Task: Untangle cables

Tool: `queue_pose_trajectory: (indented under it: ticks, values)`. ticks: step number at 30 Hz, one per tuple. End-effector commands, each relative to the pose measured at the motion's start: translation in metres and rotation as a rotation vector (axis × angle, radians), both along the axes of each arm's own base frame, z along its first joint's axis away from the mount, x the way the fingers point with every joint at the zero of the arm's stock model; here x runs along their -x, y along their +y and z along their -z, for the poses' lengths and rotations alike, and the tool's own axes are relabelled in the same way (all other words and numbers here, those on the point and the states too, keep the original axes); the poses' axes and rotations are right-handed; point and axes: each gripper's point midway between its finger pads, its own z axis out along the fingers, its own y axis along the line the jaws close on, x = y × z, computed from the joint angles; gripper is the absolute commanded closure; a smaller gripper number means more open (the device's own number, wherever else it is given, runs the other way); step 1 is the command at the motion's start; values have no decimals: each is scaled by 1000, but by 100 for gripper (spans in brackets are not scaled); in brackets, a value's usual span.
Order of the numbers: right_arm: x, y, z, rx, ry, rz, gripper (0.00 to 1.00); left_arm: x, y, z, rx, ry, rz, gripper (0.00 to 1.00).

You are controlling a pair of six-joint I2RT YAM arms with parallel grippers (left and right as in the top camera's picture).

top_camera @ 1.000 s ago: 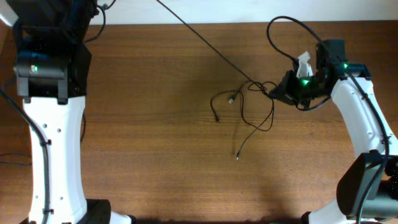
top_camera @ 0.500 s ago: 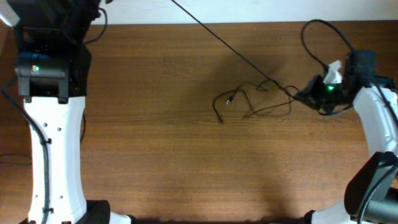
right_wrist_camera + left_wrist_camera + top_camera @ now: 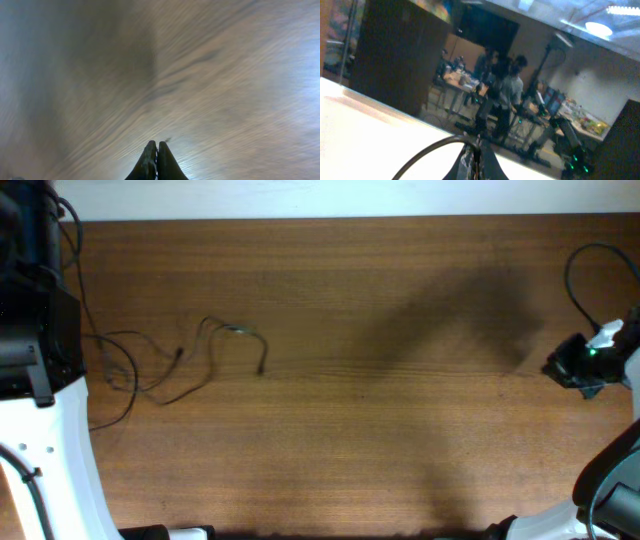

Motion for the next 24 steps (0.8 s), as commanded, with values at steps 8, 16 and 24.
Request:
queue_pose_trajectory:
  ticks: [8,16,24]
  values:
    - [-38,77,-46,-168,-204,-279,60,48,-236,3,-63,-10,966,100]
    - [-34,80,-47,-169,-206,-313,50,78,-387,80,-59,218,1370,100]
    - [-31,77,-44,-146,-199,-335,42,44,-417,156,-37,442,1401,69]
